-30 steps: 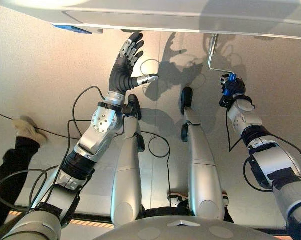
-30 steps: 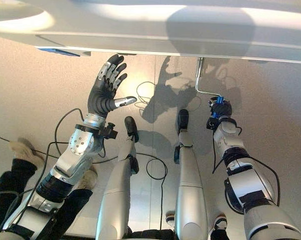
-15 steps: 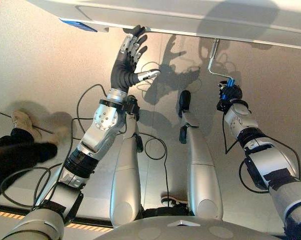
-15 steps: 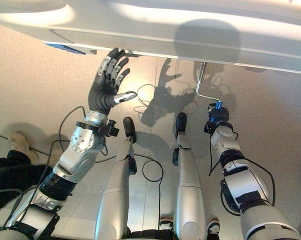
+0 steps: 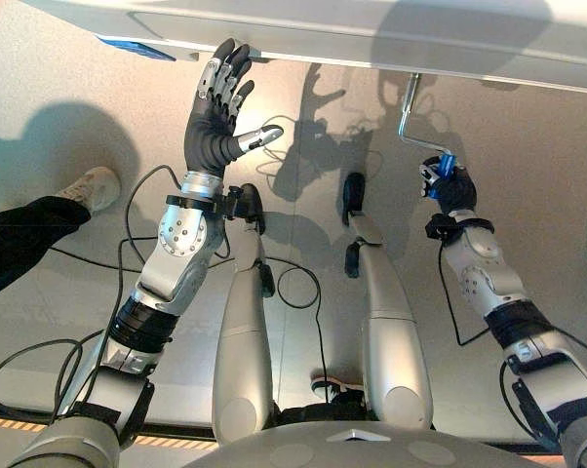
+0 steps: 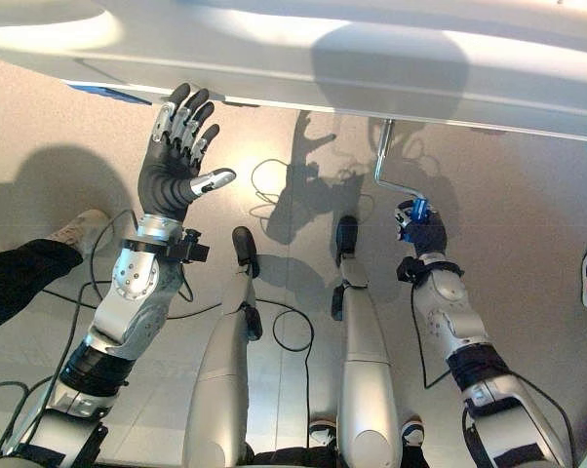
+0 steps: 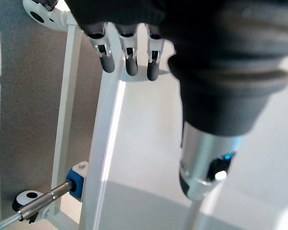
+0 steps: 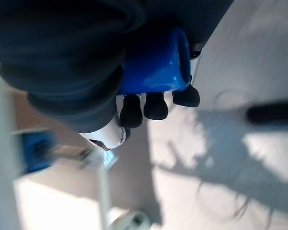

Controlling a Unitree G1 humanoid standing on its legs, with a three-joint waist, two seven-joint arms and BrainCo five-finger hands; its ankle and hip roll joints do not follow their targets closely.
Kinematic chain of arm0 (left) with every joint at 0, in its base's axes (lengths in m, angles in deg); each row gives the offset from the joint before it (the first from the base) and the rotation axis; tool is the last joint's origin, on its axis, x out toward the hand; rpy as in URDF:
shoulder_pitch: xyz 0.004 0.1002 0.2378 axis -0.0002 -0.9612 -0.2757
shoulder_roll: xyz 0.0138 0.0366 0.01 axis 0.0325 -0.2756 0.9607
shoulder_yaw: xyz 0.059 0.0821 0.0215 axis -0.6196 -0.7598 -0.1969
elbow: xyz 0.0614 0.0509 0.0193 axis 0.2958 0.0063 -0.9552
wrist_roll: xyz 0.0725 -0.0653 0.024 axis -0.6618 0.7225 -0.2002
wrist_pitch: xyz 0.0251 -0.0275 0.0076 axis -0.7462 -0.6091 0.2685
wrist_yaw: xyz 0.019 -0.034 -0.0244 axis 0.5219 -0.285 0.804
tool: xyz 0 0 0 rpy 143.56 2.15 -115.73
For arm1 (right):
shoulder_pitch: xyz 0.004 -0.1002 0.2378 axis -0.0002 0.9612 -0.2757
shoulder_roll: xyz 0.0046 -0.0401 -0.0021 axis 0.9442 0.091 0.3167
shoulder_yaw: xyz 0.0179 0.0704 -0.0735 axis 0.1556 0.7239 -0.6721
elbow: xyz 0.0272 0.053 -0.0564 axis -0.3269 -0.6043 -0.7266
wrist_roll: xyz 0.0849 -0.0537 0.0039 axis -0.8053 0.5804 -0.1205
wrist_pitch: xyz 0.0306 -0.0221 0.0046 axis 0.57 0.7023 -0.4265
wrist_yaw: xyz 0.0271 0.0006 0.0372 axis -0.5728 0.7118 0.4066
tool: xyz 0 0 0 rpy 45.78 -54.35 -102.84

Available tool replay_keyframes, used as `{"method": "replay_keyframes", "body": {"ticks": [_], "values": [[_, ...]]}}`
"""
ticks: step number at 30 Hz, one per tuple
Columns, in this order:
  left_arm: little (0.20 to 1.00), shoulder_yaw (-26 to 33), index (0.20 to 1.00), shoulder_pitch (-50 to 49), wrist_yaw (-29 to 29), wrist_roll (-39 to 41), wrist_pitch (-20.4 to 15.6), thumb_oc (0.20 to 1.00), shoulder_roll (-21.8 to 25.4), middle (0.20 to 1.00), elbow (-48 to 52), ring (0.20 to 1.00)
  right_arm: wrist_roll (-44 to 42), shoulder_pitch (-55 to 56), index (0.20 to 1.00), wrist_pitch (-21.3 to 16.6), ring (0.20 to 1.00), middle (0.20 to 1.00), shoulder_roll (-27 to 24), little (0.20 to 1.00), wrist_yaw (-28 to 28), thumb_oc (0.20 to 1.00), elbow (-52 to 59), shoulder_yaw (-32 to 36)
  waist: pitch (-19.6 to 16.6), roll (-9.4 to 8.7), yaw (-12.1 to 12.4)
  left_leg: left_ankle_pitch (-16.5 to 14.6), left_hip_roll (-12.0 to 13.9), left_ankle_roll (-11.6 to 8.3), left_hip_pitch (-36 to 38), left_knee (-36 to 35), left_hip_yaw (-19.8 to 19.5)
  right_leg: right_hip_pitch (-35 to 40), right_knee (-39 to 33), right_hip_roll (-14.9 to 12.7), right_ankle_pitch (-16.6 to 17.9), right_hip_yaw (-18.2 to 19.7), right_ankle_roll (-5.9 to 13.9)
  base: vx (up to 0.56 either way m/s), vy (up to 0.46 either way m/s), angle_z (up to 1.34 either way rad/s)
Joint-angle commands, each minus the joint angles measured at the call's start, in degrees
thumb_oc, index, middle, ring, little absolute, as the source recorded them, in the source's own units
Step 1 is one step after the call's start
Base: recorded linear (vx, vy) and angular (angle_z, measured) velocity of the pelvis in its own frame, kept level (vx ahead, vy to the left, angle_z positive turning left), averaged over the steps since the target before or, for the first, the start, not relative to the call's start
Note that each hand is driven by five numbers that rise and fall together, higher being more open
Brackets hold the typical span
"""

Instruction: Raise the hospital bed

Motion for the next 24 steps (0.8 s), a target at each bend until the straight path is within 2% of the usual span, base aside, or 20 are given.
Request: {"method": "replay_keyframes", "body": {"ticks": [1, 8, 17, 20, 21, 24], "values": [[1.000, 0.74, 1.000, -1.49, 0.67, -2.01, -3.90, 1.000, 4.59, 1.000, 8.42, 1.000, -2.61, -3.02, 0.200, -3.67, 0.200, 0.200, 2.27, 0.200, 7.03, 0.200, 11.13, -2.19, -0.78, -4.75, 2.11, -6.57, -3.05, 1.38, -0.04, 6.21, -0.71, 4.81, -10.09, -0.90, 4.53, -0.70, 5.70, -0.01, 0.013, 0.03], [1.000, -0.30, 1.000, -1.53, 1.64, -0.19, -3.97, 1.000, 3.48, 1.000, 10.14, 1.000, -6.29, -6.81, 0.200, -2.68, 0.200, 0.200, 1.61, 0.200, 9.53, 0.200, 17.67, -7.12, -0.78, -4.74, 2.96, -6.24, -3.29, 1.13, -0.15, 6.28, -1.23, 5.55, -10.56, -1.13, 4.90, -1.23, 5.81, 0.00, 0.008, 0.03], [1.000, -0.25, 1.000, 0.28, 3.61, 6.99, -4.89, 1.000, 1.94, 1.000, 10.70, 1.000, -5.80, -19.30, 0.200, -1.67, 0.200, 0.200, 9.33, 0.200, 9.37, 0.200, 13.97, -16.31, -0.78, -5.69, 5.51, -5.83, -3.62, 0.89, 0.58, 5.51, -1.86, 6.46, -10.92, -1.37, 5.01, -1.69, 5.88, 0.01, -0.043, 0.06], [1.000, -1.02, 1.000, 0.06, 3.87, 8.05, -4.77, 1.000, 0.42, 1.000, 10.60, 1.000, -5.38, -20.29, 0.200, -1.13, 0.200, 0.200, 9.74, 0.200, 10.00, 0.200, 14.43, -17.49, -0.78, -5.43, 6.18, -5.82, -3.71, 1.01, 0.44, 5.54, -2.00, 6.66, -10.93, -1.53, 5.00, -2.14, 5.87, 0.01, 0.018, 0.02], [1.000, -1.84, 1.000, -0.25, 3.78, 9.33, -4.47, 1.000, -1.58, 1.000, 10.63, 1.000, -5.34, -21.34, 0.200, -0.71, 0.200, 0.200, 10.14, 0.200, 10.36, 0.200, 15.56, -17.98, -0.78, -4.91, 6.81, -5.78, -3.85, 1.07, 0.20, 5.46, -2.42, 6.71, -11.00, -1.71, 4.92, -2.87, 5.90, 0.00, 0.000, 0.00], [1.000, -2.77, 1.000, -0.21, 4.08, 9.57, -4.03, 1.000, -2.52, 1.000, 10.76, 1.000, -5.36, -22.34, 0.200, -0.62, 0.200, 0.200, 10.58, 0.200, 10.70, 0.200, 16.83, -18.39, -0.78, -4.21, 7.36, -5.68, -4.11, 1.18, 0.06, 5.21, -2.82, 6.84, -11.13, -2.04, 4.90, -3.31, 6.06, 0.02, 0.023, 0.01]]}}
